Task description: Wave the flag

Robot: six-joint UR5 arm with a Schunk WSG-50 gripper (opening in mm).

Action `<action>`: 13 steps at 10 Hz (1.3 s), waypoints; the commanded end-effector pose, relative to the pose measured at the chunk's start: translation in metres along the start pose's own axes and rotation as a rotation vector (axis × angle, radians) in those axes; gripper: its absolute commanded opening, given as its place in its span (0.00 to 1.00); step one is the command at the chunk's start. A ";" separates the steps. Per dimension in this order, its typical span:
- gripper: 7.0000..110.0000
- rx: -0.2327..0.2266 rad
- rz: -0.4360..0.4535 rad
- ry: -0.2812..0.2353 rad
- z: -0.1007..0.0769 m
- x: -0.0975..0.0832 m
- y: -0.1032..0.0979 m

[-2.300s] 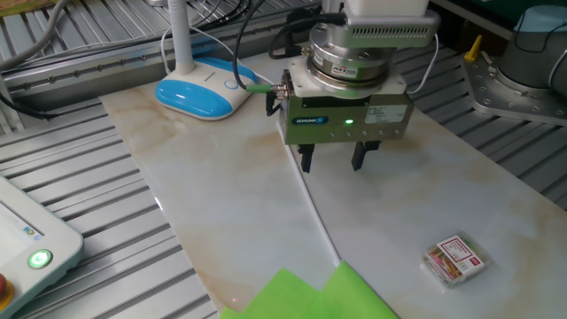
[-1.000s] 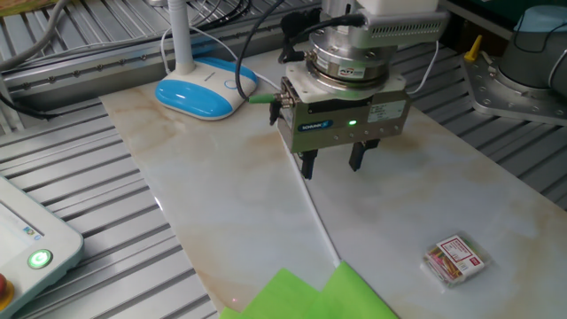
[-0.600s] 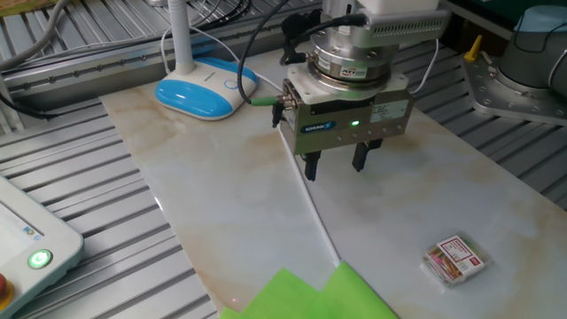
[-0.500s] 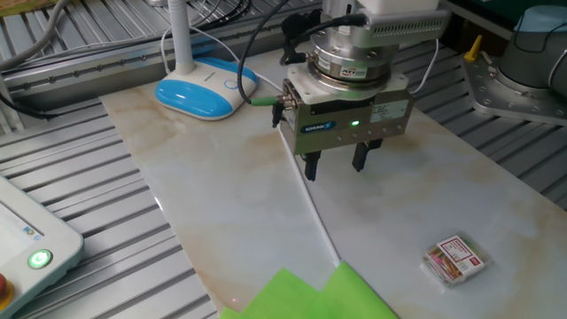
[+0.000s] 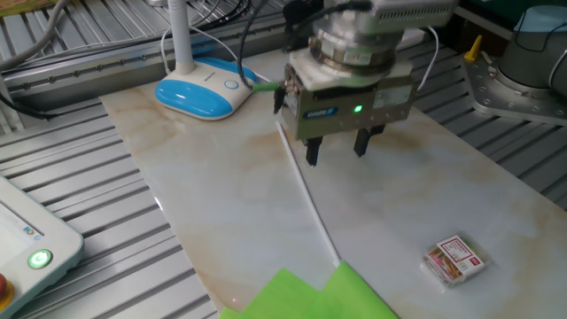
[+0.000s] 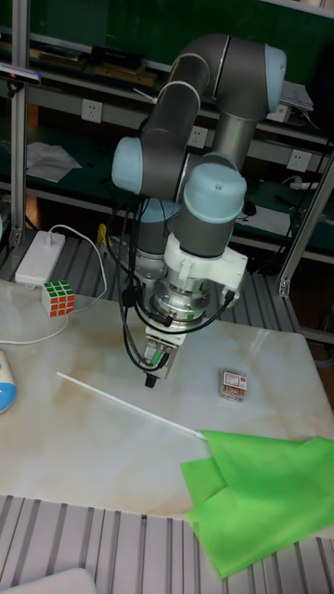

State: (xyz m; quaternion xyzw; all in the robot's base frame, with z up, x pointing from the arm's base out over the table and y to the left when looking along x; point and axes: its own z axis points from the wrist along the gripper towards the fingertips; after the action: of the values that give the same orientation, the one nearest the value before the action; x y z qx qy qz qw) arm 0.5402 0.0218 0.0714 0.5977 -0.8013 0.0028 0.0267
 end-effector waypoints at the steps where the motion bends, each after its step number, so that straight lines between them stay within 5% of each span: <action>1: 0.57 -0.017 0.021 0.005 -0.033 -0.005 0.011; 4: 0.57 -0.017 0.029 0.006 -0.036 -0.010 0.010; 9: 0.57 0.031 0.022 -0.010 0.035 -0.017 -0.018; 13: 0.57 0.045 0.027 0.000 0.050 -0.018 -0.024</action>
State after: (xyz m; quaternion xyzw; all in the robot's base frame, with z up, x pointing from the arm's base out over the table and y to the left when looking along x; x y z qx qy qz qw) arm 0.5622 0.0294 0.0313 0.5907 -0.8064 0.0201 0.0188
